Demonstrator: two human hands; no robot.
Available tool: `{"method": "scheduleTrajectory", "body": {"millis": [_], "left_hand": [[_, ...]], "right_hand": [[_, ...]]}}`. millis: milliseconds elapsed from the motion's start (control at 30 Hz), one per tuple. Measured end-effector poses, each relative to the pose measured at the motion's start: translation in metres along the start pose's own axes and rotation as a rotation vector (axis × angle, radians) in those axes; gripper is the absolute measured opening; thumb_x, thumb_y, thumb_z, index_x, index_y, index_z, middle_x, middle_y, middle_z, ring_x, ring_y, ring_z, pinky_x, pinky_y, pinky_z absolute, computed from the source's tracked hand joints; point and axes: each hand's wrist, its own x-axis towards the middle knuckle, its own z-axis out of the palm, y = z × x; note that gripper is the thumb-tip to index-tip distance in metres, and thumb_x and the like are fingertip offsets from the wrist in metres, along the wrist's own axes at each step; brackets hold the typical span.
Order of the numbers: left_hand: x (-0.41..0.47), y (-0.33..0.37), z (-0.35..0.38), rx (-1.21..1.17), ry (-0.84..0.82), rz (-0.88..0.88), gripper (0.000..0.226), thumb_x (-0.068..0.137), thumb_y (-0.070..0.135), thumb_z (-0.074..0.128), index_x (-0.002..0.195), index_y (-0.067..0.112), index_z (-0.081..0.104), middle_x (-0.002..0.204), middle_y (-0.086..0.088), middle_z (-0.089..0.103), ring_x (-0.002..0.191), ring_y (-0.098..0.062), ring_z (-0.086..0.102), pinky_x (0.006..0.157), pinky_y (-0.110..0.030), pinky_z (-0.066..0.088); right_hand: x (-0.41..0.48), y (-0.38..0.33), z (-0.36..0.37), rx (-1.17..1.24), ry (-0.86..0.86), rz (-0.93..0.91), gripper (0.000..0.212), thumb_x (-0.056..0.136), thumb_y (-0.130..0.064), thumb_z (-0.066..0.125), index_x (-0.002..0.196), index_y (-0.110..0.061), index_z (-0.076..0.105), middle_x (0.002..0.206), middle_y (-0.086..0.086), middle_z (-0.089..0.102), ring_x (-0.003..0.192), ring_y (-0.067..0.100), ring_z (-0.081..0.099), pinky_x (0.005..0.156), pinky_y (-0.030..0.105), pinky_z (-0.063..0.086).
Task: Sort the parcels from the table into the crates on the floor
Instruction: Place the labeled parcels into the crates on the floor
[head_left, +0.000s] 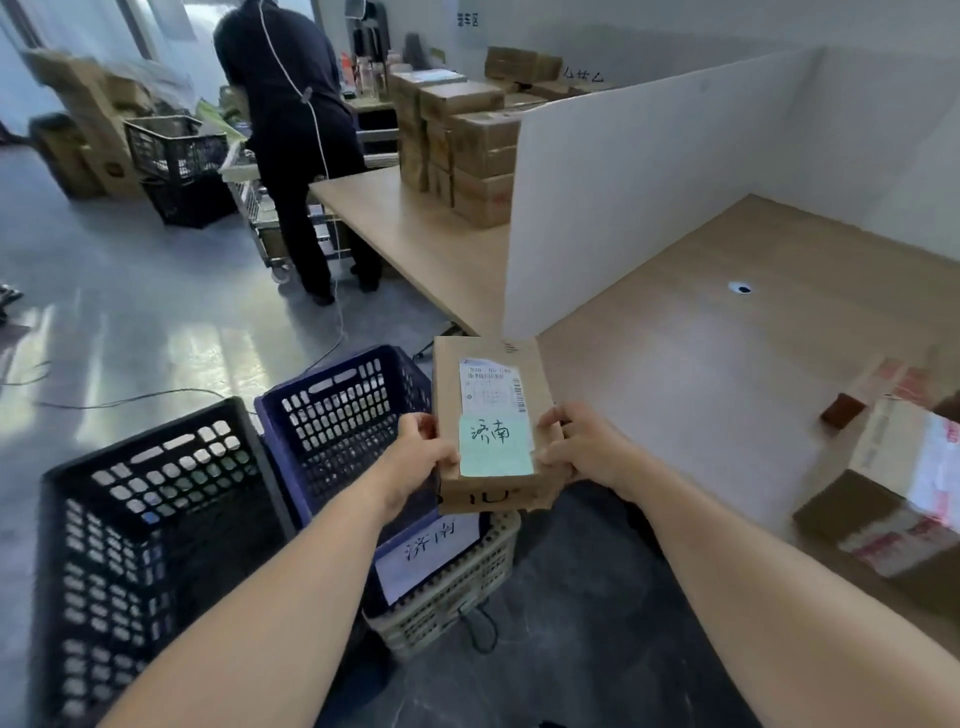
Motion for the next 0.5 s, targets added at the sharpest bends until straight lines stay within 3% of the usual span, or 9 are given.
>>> {"method": "scheduleTrajectory", "body": {"millis": [100,200,300,400,500], "left_hand": [[-0.004,-0.019,-0.038,0.02,0.003,0.018,0.071,0.082,0.001,0.06,0.142,0.022,0.026,0.129,0.001,0.052,0.108,-0.013,0.054,0.087,-0.029,0.047],[-0.004,-0.031,-0.071,0.069,0.032,-0.005,0.086,0.085,0.007,0.062,0.151,0.037,0.015,0.144,-0.005,0.041,0.12,-0.026,0.051,0.104,-0.045,0.042],[-0.001,-0.04,-0.096,0.088,0.071,-0.02,0.09,0.089,0.008,0.061,0.15,0.047,0.008,0.151,-0.008,0.033,0.128,-0.031,0.045,0.11,-0.05,0.035],[0.008,-0.049,-0.112,0.063,0.115,-0.004,0.089,0.09,0.005,0.058,0.151,0.043,0.006,0.145,0.004,0.041,0.122,-0.02,0.049,0.106,-0.04,0.04],[0.024,-0.056,-0.123,0.032,0.175,-0.006,0.088,0.09,0.002,0.058,0.151,0.042,0.008,0.125,0.018,0.043,0.112,-0.006,0.044,0.083,-0.017,0.04]], "right_hand": [[0.02,-0.014,0.039,-0.074,-0.042,-0.028,0.042,0.084,-0.007,0.065,0.116,-0.025,0.046,0.116,0.009,0.055,0.098,0.03,0.06,0.073,0.038,0.055],[0.041,-0.025,0.069,-0.124,-0.06,-0.054,0.047,0.081,-0.004,0.065,0.116,-0.029,0.045,0.108,0.007,0.058,0.086,0.022,0.059,0.063,0.032,0.05],[0.062,-0.035,0.097,-0.162,-0.065,-0.077,0.053,0.08,0.0,0.064,0.118,-0.03,0.043,0.105,0.006,0.059,0.09,0.023,0.061,0.069,0.037,0.054],[0.085,-0.045,0.118,-0.236,-0.081,-0.108,0.057,0.08,-0.002,0.066,0.119,-0.034,0.04,0.107,0.0,0.057,0.093,0.02,0.06,0.068,0.035,0.055],[0.112,-0.054,0.13,-0.294,-0.098,-0.141,0.056,0.082,-0.004,0.066,0.119,-0.037,0.04,0.102,-0.006,0.056,0.088,0.017,0.06,0.067,0.035,0.056]]}}
